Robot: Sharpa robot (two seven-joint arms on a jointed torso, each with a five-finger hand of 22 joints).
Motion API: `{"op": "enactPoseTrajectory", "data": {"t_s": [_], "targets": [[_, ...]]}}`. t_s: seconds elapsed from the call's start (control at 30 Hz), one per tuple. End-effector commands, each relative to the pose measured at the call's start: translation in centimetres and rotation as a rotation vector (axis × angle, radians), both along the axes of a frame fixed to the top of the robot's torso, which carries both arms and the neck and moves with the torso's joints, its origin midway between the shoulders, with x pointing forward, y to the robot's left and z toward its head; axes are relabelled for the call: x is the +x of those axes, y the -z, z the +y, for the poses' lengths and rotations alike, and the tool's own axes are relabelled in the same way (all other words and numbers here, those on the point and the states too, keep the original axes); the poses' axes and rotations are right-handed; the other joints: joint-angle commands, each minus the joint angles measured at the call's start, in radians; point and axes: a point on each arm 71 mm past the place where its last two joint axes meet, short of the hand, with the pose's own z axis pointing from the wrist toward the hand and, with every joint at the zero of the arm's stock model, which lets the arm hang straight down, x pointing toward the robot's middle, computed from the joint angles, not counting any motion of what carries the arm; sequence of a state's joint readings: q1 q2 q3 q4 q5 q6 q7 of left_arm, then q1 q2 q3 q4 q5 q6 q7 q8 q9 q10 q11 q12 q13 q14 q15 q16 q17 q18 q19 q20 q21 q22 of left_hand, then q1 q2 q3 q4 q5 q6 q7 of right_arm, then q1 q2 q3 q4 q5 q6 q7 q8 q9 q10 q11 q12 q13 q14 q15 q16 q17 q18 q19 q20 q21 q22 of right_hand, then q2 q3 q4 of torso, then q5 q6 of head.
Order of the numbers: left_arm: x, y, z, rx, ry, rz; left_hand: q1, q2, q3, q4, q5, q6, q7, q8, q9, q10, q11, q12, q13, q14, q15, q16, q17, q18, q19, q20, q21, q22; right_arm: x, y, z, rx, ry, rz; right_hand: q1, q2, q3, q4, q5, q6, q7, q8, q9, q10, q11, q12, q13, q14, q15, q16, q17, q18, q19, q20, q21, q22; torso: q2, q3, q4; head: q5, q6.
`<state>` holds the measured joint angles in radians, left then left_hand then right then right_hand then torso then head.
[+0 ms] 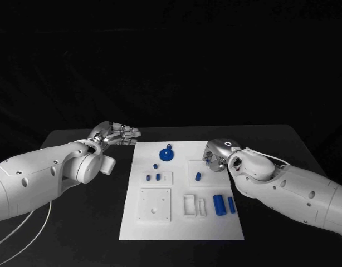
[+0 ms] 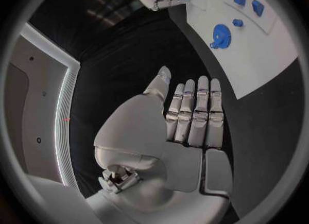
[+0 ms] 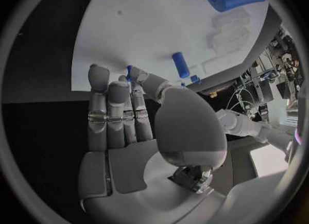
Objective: Assemble the parts on the task board
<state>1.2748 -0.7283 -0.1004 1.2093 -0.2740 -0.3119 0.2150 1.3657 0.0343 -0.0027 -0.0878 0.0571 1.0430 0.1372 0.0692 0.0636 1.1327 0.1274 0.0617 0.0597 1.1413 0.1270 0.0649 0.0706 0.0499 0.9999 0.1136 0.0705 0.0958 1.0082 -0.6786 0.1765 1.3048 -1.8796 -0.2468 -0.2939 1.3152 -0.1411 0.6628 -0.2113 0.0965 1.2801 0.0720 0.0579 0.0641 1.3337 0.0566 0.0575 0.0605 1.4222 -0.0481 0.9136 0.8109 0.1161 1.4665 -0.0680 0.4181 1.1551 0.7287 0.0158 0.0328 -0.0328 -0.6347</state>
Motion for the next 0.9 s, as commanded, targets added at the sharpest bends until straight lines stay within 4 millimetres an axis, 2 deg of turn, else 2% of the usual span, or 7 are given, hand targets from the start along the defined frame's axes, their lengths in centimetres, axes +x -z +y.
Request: {"op": "enactPoseTrajectory", "data": {"t_s": [0.03,0.13,0.43,0.6,0.77,0.83,0.9], "targets": [[0.0,-0.1,-0.1,-0.008,-0.001,-0.001,0.003,0.0,-0.003,-0.004,-0.003,0.003,-0.001,0.002,0.0,-0.006,0.001,-0.002,0.001,-0.008,0.0,-0.003,0.001,-0.018,-0.007,0.0,0.001,-0.003,-0.1,-1.1,0.0,0.039,-0.006,-0.019,-0.01,-0.003,0.002,0.003,0.0,0.008,0.003,0.005,0.001,0.039,-0.032,0.002,0.001,0.004,-0.004,-0.006,0.001,0.015,0.03,-0.006,-0.003,0.001,-0.002,-0.0011,-0.001,0.0,-0.002],[0.0,-0.1,-0.2,-0.009,0.001,-0.002,0.004,0.003,-0.002,-0.005,-0.002,0.012,-0.004,0.003,0.0,-0.007,0.001,-0.002,0.001,-0.009,0.001,-0.003,0.001,-0.02,-0.012,0.0,0.001,-0.007,-0.1,-2.1,-0.2,0.059,-0.002,-0.031,-0.01,-0.003,0.001,0.003,0.002,0.008,0.003,0.005,0.001,0.039,-0.032,0.002,0.001,0.004,-0.004,-0.006,0.001,0.014,0.031,-0.006,-0.003,0.001,-0.003,-0.0032,-0.0024,-0.006,-0.002],[-0.1,-0.2,-0.6,-0.013,0.01,-0.003,0.001,0.001,-0.003,-0.007,-0.003,0.01,-0.003,0.0,-0.001,-0.007,0.001,-0.002,0.001,-0.007,0.0,-0.003,0.001,-0.023,-0.015,-0.001,0.003,-0.013,-0.6,-4.5,-0.1,0.123,-0.01,-0.059,-0.01,-0.004,0.003,0.006,0.001,0.009,0.002,0.005,0.001,0.039,-0.033,0.002,0.001,0.005,-0.004,-0.007,0.002,0.014,0.032,-0.007,-0.004,0.004,-0.007,-0.0048,-0.0039,0.005,0.0],[0.0,-0.2,-0.7,-0.016,0.005,-0.008,0.001,0.001,-0.003,-0.008,-0.003,0.009,-0.003,0.0,-0.001,-0.007,0.001,-0.002,0.001,-0.006,0.0,-0.002,0.002,-0.024,-0.016,-0.001,0.003,-0.015,-1.7,-5.2,1.8,0.177,-0.065,-0.058,-0.011,-0.004,0.002,0.007,0.005,0.008,0.002,0.005,0.001,0.038,-0.033,0.002,0.001,0.004,-0.005,-0.008,0.002,0.015,0.032,-0.008,-0.007,0.004,-0.012,-0.0065,-0.0026,0.023,0.001],[0.2,-0.3,-1.0,-0.017,-0.006,-0.028,0.002,0.003,-0.002,-0.009,-0.002,0.008,-0.003,0.001,-0.001,-0.006,0.0,-0.002,0.001,-0.004,-0.001,-0.002,0.002,-0.024,-0.016,-0.002,0.004,-0.017,-3.1,-5.1,4.3,0.207,-0.133,-0.046,-0.01,-0.003,0.001,0.008,0.007,0.008,0.003,0.005,0.001,0.038,-0.032,0.002,0.001,0.004,-0.005,-0.009,0.002,0.015,0.032,-0.008,-0.01,0.004,-0.019,-0.0127,0.001,0.045,-0.003],[0.4,-0.4,-1.2,-0.014,-0.007,-0.04,0.003,0.003,-0.002,-0.01,-0.002,0.008,-0.003,0.0,-0.001,-0.005,0.0,-0.002,0.001,-0.003,-0.001,-0.002,0.002,-0.024,-0.015,-0.002,0.004,-0.017,-3.7,-4.8,5.2,0.211,-0.158,-0.036,-0.011,-0.003,0.001,0.008,0.009,0.008,0.002,0.005,0.001,0.037,-0.032,0.002,0.001,0.005,-0.005,-0.01,0.002,0.015,0.033,-0.008,-0.01,0.005,-0.024,-0.0164,0.0045,0.047,-0.013],[0.4,-0.6,-1.5,-0.014,-0.005,-0.053,0.006,0.003,-0.001,-0.011,-0.002,0.008,-0.002,0.001,-0.001,-0.005,0.0,-0.002,0.001,-0.003,-0.001,-0.002,0.002,-0.025,-0.015,-0.002,0.004,-0.018,-4.3,-4.3,6.2,0.212,-0.185,-0.025,-0.011,-0.003,0.0,0.008,0.012,0.008,0.003,0.005,0.001,0.037,-0.032,0.002,0.001,0.005,-0.006,-0.01,0.003,0.015,0.032,-0.008,-0.014,0.004,-0.027,-0.0178,0.0053,0.054,-0.015]]}}
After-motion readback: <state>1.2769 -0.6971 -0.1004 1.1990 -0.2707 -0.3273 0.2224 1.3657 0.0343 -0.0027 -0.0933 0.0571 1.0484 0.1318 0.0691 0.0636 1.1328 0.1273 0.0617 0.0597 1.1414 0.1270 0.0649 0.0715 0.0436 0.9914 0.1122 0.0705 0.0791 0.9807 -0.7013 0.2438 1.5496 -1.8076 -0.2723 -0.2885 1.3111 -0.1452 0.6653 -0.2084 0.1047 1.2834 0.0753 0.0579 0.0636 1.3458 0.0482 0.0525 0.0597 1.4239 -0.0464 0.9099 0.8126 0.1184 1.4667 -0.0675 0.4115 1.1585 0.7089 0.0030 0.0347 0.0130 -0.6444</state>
